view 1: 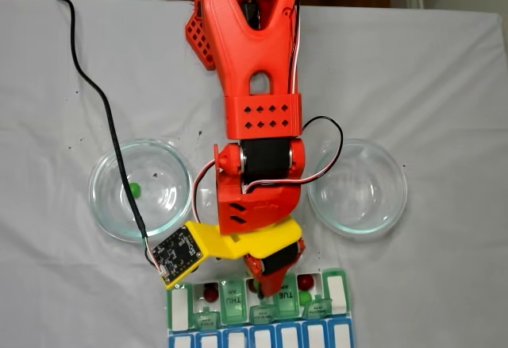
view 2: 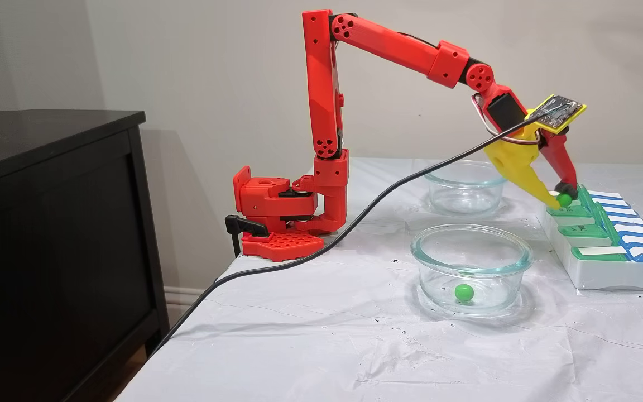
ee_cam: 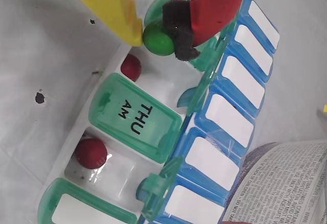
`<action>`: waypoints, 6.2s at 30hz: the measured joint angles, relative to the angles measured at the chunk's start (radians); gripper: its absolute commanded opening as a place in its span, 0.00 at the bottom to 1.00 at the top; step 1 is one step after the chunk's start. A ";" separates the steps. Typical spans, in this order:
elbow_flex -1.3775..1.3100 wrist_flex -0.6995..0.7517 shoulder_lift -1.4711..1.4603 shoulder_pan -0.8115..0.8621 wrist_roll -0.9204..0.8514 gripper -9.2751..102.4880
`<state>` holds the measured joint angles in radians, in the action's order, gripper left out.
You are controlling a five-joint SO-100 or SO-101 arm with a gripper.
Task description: Sort medicines into box.
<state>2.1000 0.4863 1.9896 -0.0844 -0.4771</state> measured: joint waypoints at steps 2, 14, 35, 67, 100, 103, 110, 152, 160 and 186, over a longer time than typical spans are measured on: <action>0.000 0.012 0.000 0.000 0.009 0.08; 0.000 0.000 0.003 0.014 0.026 0.08; -0.044 -0.081 -0.121 0.017 0.035 0.08; -0.043 -0.066 -0.115 0.017 -0.017 0.24; -0.379 0.907 0.106 0.422 -0.736 0.08; -0.379 0.908 0.106 0.488 -0.810 0.08; -0.348 0.890 0.032 0.572 -0.890 0.08; -0.236 0.675 -0.132 0.660 -0.986 0.26; -0.227 0.638 -0.132 0.661 -0.986 0.26; -0.186 0.611 -0.132 0.650 -0.974 0.26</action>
<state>1.9144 1.0968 1.8577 0.5660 -1.4511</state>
